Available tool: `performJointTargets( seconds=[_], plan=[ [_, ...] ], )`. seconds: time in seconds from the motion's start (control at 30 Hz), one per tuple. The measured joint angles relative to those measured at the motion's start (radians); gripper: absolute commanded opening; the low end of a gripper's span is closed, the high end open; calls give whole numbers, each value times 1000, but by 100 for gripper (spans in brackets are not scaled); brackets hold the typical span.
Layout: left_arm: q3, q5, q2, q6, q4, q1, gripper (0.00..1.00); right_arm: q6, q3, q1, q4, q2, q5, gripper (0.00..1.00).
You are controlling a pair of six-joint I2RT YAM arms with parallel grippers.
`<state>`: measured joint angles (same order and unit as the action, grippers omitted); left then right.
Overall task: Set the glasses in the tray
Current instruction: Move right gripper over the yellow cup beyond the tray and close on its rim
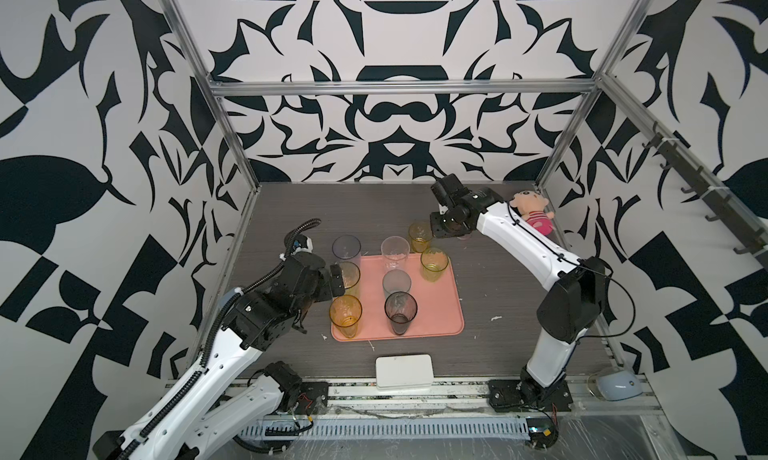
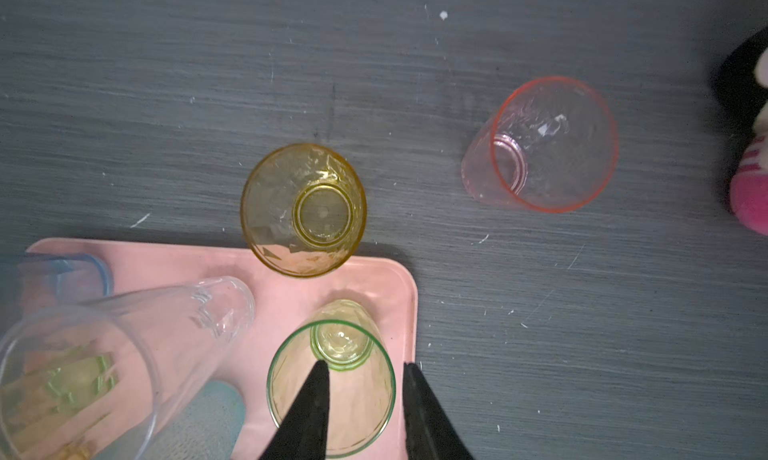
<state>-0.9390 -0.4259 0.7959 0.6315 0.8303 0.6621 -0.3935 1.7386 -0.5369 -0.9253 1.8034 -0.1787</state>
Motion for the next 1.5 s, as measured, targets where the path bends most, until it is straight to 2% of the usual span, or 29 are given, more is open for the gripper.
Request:
performJointTargets(
  seconds=[0.2, 0.57, 1.0, 1.33, 1.5],
  plan=[
    [0, 0, 3, 0, 0, 0, 99, 23, 93, 23, 11, 75, -15, 37],
    [0, 0, -1, 1, 5, 0, 100, 23, 245, 72, -19, 314, 50, 37],
    [0, 0, -7, 5, 4, 0, 100, 14, 293, 84, -54, 379, 105, 37],
    [10, 0, -14, 6, 6, 0, 99, 10, 355, 90, -71, 452, 117, 31],
    [11, 0, -16, 8, 7, 0, 99, 7, 356, 92, -78, 466, 122, 22]
  ],
)
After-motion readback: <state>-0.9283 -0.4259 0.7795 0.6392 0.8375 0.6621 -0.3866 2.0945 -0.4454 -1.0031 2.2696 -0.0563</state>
